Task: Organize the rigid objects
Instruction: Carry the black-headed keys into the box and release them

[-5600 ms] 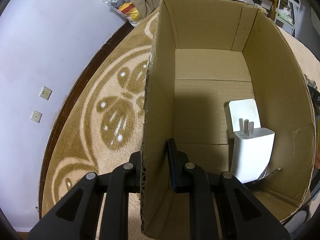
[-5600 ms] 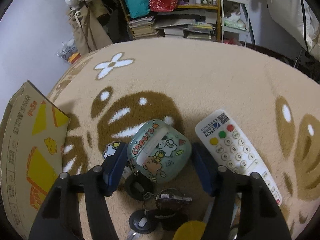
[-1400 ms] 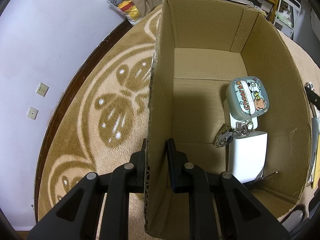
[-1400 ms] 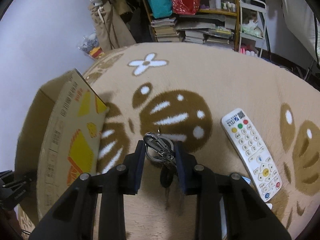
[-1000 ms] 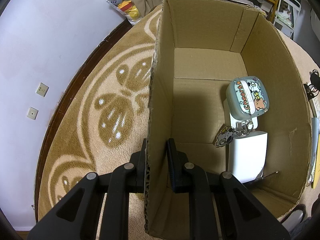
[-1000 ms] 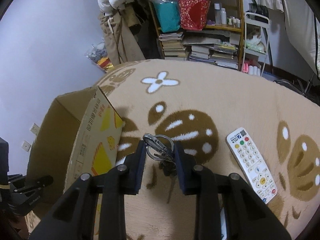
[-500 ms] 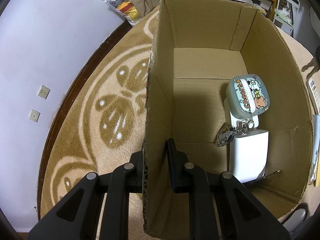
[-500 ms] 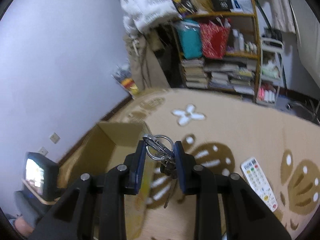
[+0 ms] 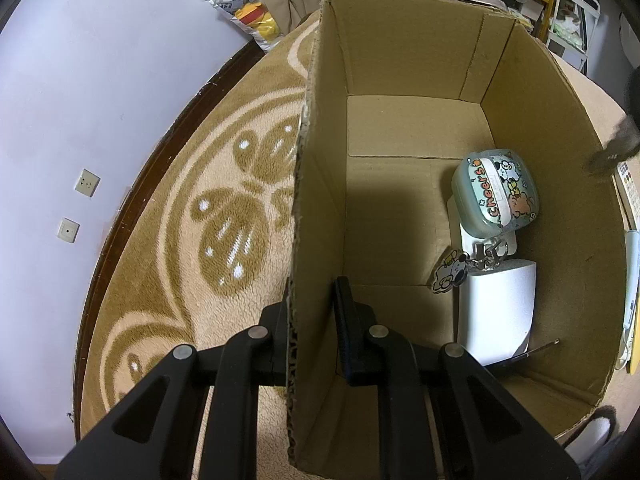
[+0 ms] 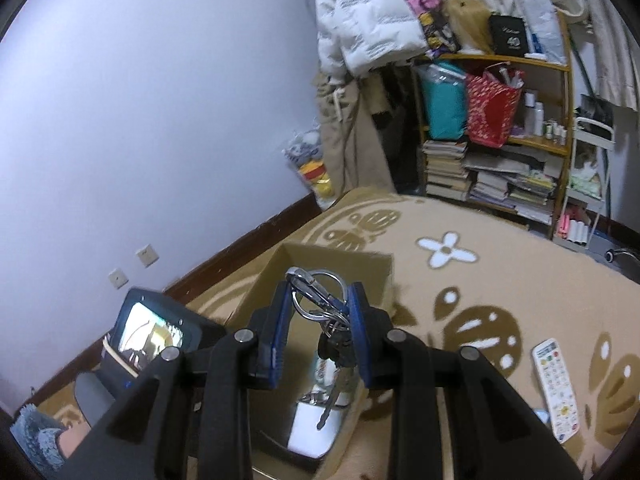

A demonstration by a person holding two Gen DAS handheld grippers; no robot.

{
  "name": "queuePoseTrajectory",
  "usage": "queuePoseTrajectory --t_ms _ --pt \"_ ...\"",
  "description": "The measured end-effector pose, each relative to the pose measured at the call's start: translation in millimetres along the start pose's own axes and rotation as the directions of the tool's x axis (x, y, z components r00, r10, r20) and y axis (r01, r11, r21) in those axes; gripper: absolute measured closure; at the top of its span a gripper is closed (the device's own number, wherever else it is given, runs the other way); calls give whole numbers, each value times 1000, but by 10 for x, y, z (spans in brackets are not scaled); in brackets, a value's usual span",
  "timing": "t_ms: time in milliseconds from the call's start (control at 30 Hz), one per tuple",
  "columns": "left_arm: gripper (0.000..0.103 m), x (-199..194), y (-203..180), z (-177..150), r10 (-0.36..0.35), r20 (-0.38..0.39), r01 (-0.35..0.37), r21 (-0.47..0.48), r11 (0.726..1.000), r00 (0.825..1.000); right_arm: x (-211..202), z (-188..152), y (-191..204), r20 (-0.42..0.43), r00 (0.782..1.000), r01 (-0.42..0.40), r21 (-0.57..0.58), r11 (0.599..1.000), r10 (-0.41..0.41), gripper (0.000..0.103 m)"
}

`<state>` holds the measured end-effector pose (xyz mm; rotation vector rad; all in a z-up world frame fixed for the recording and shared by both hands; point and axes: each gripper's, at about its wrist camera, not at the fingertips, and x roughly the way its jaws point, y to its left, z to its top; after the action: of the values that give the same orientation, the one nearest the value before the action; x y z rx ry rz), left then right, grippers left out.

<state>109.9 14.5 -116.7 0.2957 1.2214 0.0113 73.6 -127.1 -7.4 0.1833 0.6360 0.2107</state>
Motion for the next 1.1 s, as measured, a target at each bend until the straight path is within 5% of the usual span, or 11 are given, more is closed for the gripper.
queuePoseTrajectory --t_ms 367,1100 --pt "87 0 16 4 -2 -1 2 -2 1000 1000 345 -291 -9 -130 991 18 -9 1000 -19 73" --pt "86 1 24 10 -1 -2 1 -1 1000 1000 463 -344 -61 -169 985 38 6 999 -37 72"
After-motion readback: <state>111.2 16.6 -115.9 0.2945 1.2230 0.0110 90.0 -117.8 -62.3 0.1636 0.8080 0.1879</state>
